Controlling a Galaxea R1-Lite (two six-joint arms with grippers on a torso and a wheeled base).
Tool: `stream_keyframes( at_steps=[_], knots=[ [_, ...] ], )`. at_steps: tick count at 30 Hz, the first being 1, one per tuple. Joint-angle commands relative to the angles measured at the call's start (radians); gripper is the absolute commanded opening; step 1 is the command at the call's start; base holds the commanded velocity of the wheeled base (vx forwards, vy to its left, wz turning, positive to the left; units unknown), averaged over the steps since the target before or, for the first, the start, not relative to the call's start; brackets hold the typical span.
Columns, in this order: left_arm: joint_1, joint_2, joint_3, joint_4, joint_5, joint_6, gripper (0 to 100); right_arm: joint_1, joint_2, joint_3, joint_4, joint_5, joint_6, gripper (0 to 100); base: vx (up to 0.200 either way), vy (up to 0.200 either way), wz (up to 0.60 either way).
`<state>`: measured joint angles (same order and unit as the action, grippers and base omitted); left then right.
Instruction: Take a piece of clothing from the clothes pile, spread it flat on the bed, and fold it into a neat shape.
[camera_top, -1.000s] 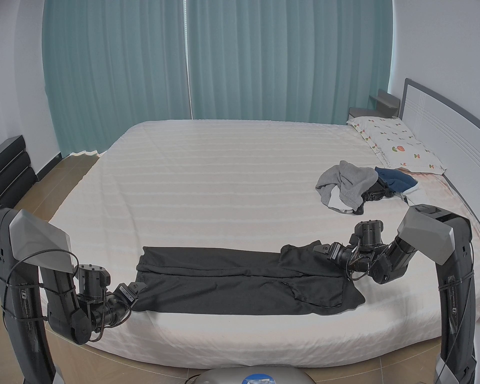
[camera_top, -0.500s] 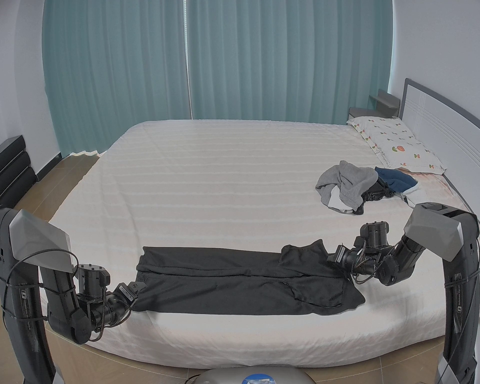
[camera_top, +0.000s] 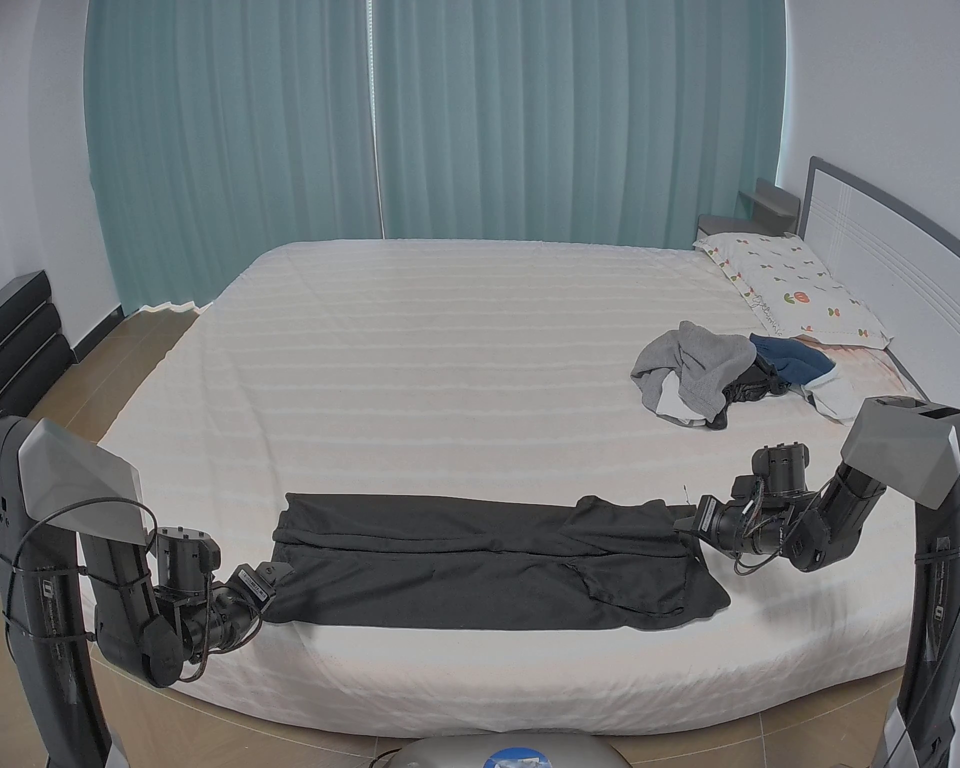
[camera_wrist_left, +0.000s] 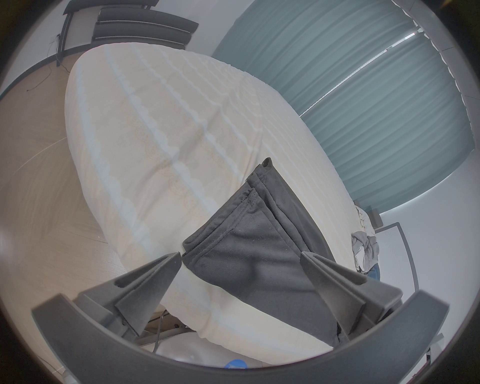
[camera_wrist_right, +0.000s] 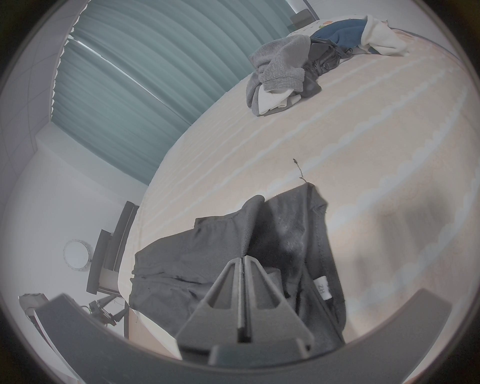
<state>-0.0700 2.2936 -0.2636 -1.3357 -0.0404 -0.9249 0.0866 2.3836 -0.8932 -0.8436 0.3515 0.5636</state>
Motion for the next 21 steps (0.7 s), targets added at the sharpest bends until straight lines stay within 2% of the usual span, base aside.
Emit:
stream_keyframes(
  at_steps=[1,11,15,17,19,21],
  knots=[
    [0.007,-0.006,-0.008,0.0,-0.001,-0.003,100,-0.011,-0.018,0.028,0.005,0.003,-0.021,0,0.0,0.0,0.0],
    [0.022,-0.082,-0.106,0.032,0.014,-0.008,100,-0.004,-0.021,0.057,0.0,0.003,-0.037,0,0.0,0.0,0.0],
    [0.019,-0.08,-0.227,0.164,0.014,-0.006,100,0.001,-0.015,0.059,-0.002,0.003,-0.036,0,0.0,0.0,0.0],
    [0.018,-0.049,-0.379,0.299,0.024,-0.006,100,0.007,-0.017,0.059,-0.005,0.003,-0.033,0,0.0,0.0,0.0],
    [0.019,-0.011,-0.486,0.372,0.025,-0.005,100,0.009,-0.015,0.059,-0.003,0.003,-0.033,0,0.0,0.0,0.0],
    [0.019,-0.008,-0.494,0.377,0.025,-0.005,100,0.007,-0.015,0.059,-0.005,0.003,-0.033,0,0.0,0.0,0.0]
  ],
)
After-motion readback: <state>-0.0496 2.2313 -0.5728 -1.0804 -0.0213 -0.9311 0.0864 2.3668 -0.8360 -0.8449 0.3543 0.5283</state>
